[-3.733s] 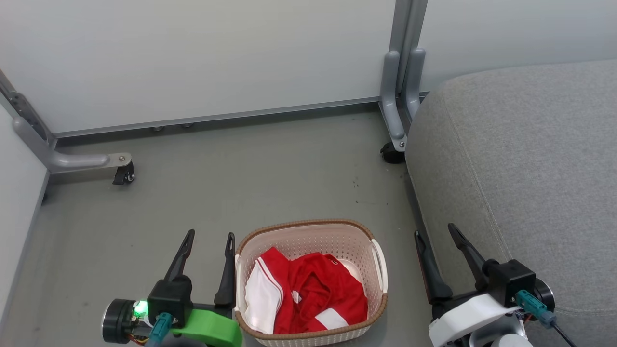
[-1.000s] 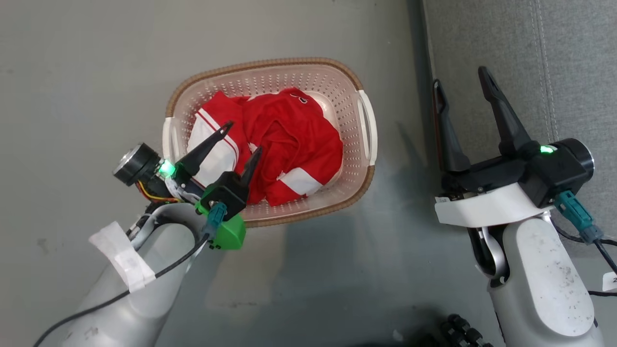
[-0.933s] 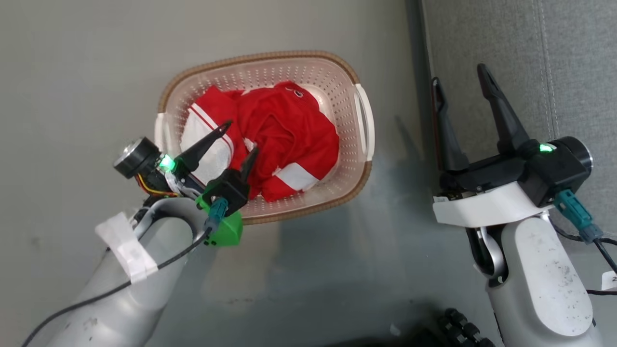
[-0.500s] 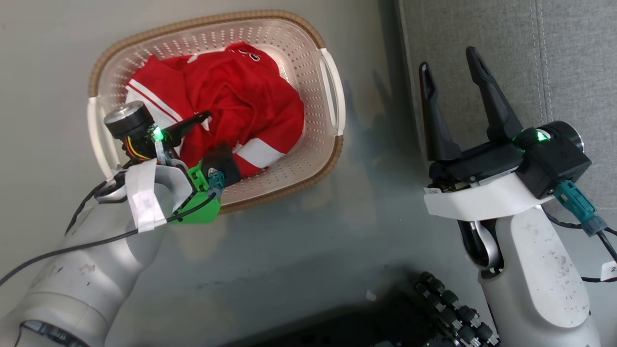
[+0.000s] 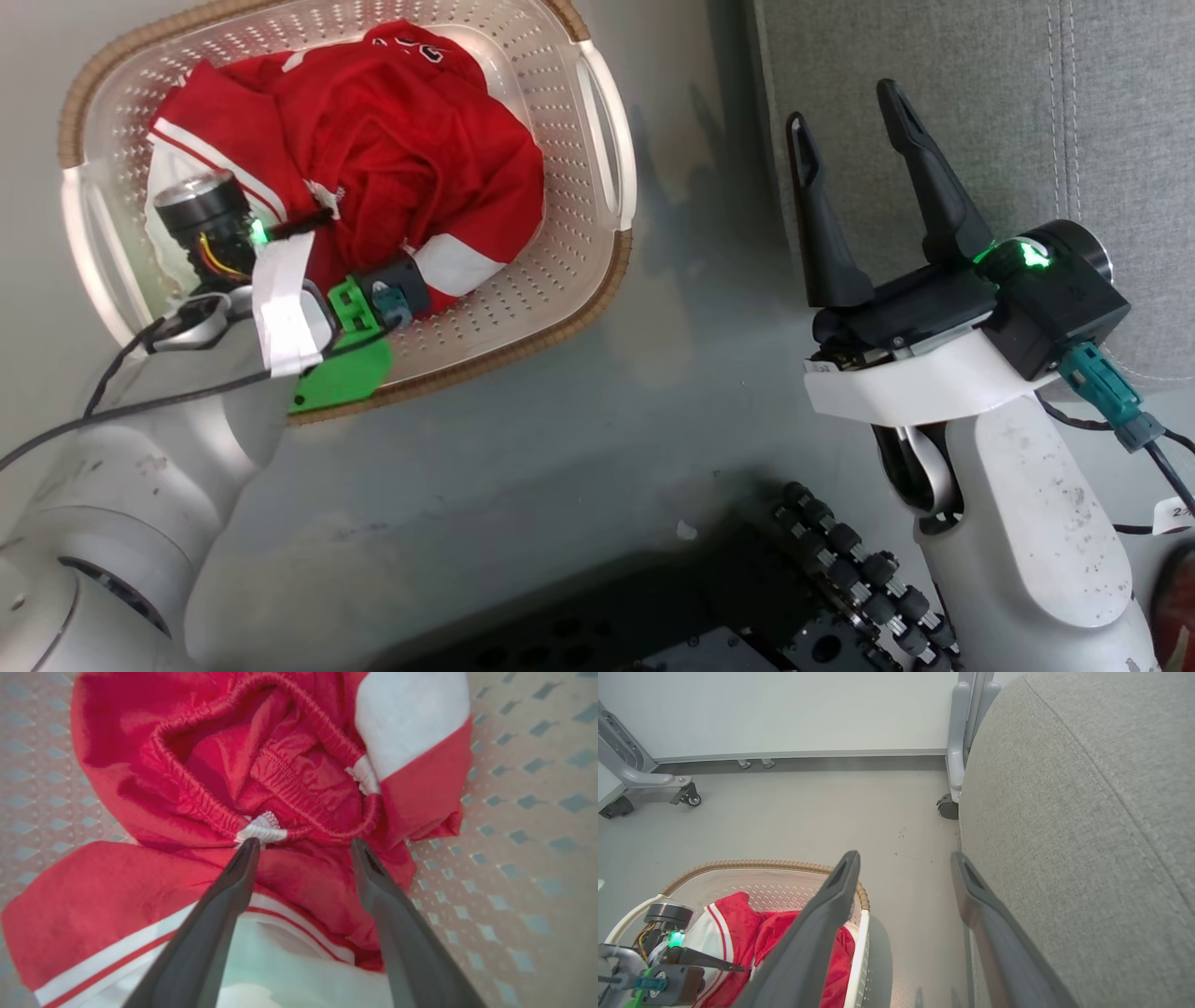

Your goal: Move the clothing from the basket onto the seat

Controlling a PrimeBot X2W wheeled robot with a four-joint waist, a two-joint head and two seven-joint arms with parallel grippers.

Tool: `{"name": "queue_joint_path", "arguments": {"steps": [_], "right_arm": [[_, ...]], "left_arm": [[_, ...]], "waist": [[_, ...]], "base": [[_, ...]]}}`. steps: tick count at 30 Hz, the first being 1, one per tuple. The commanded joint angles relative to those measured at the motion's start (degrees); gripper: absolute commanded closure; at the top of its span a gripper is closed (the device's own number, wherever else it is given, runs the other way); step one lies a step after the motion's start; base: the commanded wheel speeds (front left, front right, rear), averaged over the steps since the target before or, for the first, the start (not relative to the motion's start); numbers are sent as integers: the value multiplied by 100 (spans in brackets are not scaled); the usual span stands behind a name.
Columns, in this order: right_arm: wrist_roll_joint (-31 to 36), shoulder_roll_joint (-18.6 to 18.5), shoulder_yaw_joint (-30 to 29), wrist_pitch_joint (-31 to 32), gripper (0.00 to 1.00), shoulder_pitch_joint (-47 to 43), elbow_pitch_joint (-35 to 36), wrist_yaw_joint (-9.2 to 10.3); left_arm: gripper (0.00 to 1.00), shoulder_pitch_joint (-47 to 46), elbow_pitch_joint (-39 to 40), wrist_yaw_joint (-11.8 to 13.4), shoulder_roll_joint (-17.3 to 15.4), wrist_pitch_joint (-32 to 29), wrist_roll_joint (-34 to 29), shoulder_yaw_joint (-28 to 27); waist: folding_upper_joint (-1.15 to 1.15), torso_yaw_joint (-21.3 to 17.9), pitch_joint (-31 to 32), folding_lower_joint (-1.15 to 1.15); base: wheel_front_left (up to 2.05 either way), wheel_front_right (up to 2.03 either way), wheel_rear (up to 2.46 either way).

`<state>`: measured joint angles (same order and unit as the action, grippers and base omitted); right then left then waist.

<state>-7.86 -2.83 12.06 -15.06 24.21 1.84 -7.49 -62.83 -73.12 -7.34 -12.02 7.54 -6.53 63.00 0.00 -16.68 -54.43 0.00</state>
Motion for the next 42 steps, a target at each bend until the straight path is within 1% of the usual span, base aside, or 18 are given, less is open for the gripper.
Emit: {"name": "queue_joint_path", "arguments": {"steps": [1, 6, 12, 22, 27, 28, 29, 30, 35, 37, 42], "right_arm": [[-38, -11, 9, -18, 0, 95, 8, 0], [-112, -9, 44, -18, 0, 107, 32, 0], [-178, -10, 73, -18, 0, 195, 59, 0], [-198, -10, 95, -18, 0, 253, 85, 0], [-141, -11, 168, -18, 0, 294, 62, 0], [-135, -11, 181, -18, 0, 301, 64, 0], [-131, -11, 191, -18, 0, 316, 61, 0], [-128, -10, 193, -18, 0, 327, 55, 0], [-111, -10, 174, -18, 0, 358, 20, 0], [-83, -11, 149, -19, 0, 396, -1, 0], [-29, -11, 78, -18, 0, 411, -39, 0]], "left_arm": [[0, -125, -38, -13, -84, -111, 148, 40], [0, -266, -60, -13, -190, -767, 669, 274], [0, -373, -67, -13, -327, -1163, 1096, 612], [0, -538, 102, -12, -466, -1405, 1524, 973], [0, -540, 271, -12, -512, -1478, 1541, 1036], [31, -548, 304, -12, -528, -1489, 1531, 1039], [76, -576, 340, -12, -555, -1479, 1483, 1042], [100, -587, 359, -12, -578, -1477, 1463, 1044], [100, -606, 497, -12, -636, -1403, 1444, 1045], [100, -628, 544, -11, -634, -1317, 1526, 1045], [100, -626, 627, -10, -530, -968, 1771, 1034]], "waist": [[0, -63, -72, 0], [0, -114, -172, 0], [0, -170, -316, 0], [0, -210, -564, 0], [0, -197, -642, 0], [0, -196, -650, 0], [0, -196, -658, 0], [0, -196, -661, 0], [0, -183, -621, 0], [0, -160, -566, 0], [0, -64, -280, 0]], "base": [[0, 0, 0], [0, 0, 0], [0, 0, 0], [0, 0, 0], [0, 0, 0], [0, 0, 0], [0, 0, 0], [0, 0, 0], [0, 0, 0], [0, 0, 0], [0, 0, 0]]}}
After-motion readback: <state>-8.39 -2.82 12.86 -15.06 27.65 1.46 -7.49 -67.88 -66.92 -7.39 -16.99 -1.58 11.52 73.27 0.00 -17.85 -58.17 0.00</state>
